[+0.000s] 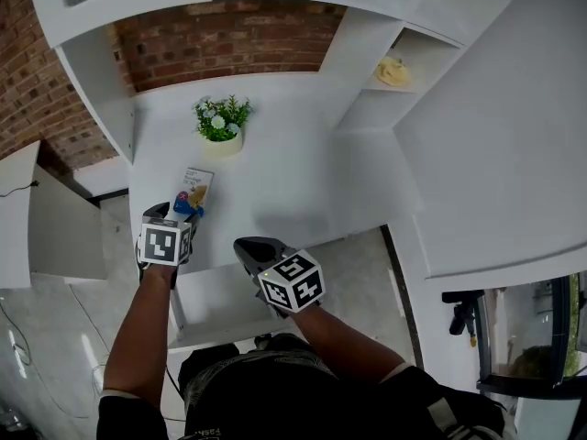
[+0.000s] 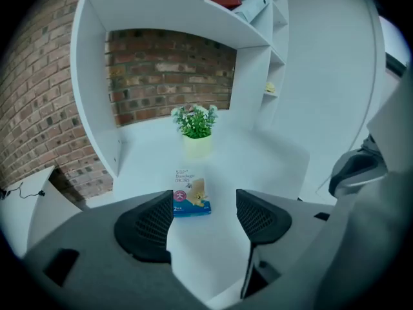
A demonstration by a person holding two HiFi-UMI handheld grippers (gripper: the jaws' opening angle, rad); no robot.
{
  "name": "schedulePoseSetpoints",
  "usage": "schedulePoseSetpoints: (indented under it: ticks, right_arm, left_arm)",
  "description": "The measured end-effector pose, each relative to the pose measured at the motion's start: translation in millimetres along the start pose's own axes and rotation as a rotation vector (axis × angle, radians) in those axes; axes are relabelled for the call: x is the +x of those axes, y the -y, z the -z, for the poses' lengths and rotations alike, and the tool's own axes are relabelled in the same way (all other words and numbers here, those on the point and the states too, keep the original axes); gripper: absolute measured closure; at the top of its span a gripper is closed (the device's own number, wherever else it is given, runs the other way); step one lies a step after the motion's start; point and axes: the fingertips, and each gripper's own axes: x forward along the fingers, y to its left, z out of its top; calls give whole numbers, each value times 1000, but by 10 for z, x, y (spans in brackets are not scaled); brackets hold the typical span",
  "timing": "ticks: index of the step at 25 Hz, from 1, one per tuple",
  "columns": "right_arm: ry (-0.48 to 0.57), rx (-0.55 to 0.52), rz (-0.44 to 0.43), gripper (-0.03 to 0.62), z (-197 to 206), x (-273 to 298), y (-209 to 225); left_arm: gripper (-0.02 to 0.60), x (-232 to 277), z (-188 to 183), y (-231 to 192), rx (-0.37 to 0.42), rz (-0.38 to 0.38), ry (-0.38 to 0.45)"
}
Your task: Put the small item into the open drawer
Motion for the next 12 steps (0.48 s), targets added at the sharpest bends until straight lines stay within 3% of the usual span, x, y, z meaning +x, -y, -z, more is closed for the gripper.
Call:
schedulePoseSetpoints:
  ticks: [12]
  right_arm:
    - [-9,56,5,589,-35,247,116]
  left_arm:
    - [246,915,36,-166,-29,59,-147]
